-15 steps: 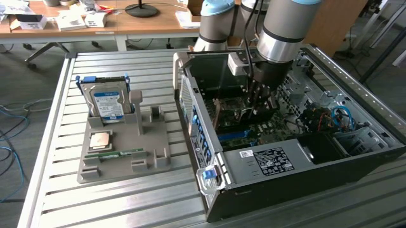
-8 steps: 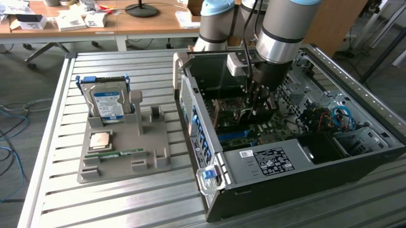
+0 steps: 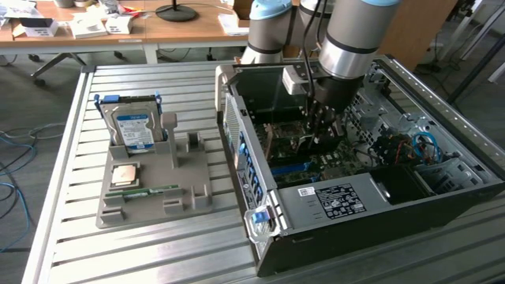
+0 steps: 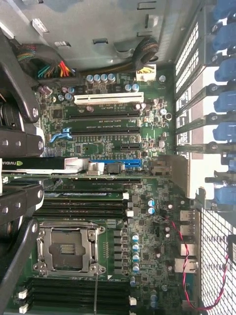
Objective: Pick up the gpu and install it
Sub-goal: 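Insert the gpu into the slot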
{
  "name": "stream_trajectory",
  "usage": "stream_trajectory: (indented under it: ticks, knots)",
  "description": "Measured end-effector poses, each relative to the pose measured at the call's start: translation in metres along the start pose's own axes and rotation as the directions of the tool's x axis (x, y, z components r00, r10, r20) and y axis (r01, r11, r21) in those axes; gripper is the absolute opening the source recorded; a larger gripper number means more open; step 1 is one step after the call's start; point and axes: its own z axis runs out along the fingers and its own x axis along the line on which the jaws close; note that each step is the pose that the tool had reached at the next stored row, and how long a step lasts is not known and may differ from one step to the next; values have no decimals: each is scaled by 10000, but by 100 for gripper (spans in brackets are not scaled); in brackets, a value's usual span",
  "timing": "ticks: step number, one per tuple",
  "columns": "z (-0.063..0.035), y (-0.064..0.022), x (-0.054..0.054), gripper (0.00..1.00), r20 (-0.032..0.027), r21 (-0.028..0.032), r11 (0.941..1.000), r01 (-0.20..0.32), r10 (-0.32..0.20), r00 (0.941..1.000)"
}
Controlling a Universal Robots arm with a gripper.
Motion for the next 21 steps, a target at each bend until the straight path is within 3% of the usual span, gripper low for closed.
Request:
stream_trajectory:
  ticks: [4, 13, 21]
  knots:
    - [0, -10, -1, 26, -4, -65, 10000, -3, 3, 10000]
    - [0, -12, -1, 26, -9, -110, 9999, -3, 3, 10000]
    - [0, 0, 9, 26, -8, -112, 9999, -2, 2, 10000]
